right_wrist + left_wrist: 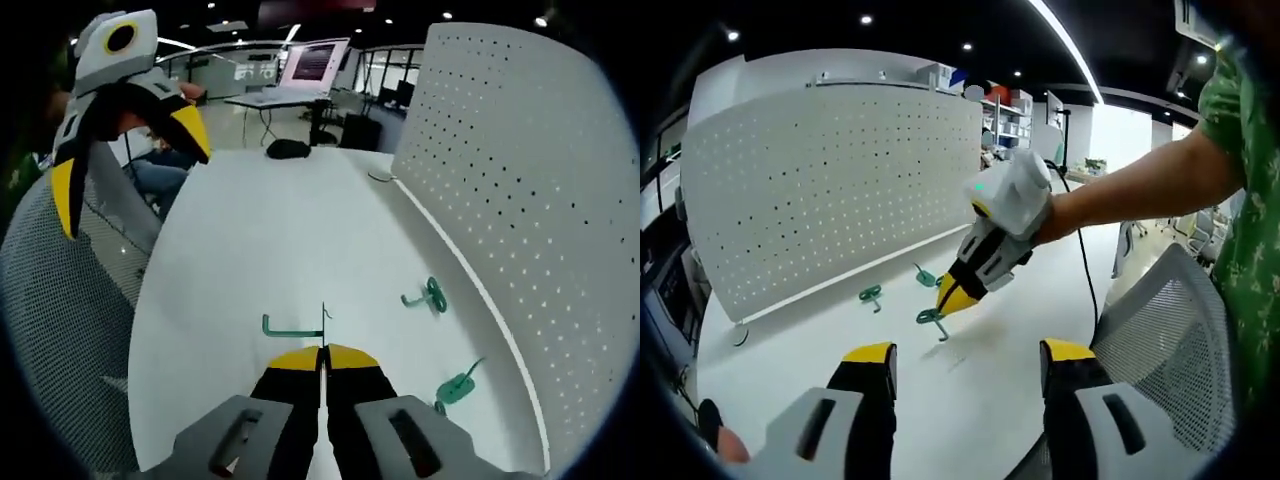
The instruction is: Insert the hook assembly into the mounting plate slot until the hook locks in place.
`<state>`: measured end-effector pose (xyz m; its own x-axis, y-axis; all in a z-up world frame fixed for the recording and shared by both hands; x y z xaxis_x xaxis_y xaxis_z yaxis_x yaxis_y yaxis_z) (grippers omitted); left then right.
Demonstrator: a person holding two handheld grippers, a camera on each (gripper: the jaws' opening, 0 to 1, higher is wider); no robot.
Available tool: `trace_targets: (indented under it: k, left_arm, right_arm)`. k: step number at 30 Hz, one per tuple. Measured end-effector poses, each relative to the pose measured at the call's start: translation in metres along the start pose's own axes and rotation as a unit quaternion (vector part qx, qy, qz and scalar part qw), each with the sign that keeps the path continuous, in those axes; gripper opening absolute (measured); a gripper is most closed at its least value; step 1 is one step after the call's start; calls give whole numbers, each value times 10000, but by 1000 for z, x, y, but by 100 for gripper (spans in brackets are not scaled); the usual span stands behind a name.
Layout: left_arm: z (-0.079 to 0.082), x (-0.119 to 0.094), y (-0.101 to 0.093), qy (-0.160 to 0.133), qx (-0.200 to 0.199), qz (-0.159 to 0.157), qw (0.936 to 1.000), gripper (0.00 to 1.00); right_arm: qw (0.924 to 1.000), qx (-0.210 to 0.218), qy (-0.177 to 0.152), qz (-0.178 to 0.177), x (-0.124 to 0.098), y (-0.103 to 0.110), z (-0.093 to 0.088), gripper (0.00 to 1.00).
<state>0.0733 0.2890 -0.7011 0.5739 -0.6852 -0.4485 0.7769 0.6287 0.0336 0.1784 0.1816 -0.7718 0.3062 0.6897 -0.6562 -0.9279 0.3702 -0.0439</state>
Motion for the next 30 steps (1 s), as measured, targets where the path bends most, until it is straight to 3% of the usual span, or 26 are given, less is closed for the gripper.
trace_targets:
  k: [4, 10, 18, 30]
  left_arm:
    - [4, 1, 0, -9, 26, -18, 10000, 59]
    - [11, 3, 2, -60, 67, -23, 10000, 59]
    - [25, 4, 9, -198, 49, 81, 9998, 59]
    - [57, -1, 23, -862, -543, 176, 9946, 58]
  right_arm:
    - [9974, 558, -443, -130, -7, -4, 6, 0]
    - [9855, 1263, -1107, -252, -21, -9, 19, 0]
    - [9749, 1439, -1627, -481, -38, -12, 37, 0]
    - [9493, 1688, -2544, -747, -64, -10, 78, 0]
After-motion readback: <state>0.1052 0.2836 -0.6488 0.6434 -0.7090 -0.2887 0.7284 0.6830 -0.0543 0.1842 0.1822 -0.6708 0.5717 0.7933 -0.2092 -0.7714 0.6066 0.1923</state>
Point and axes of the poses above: the point that each gripper's makers call its tool centre point, and the gripper's own axes: x roughly forward along the fingers, y roughly to its left, z roughly out of its top, the point moved 4 cm from there along -x, roughly backward along the fingers, and after that the axes turned 5 degrees about x, right-handed, at the moved point
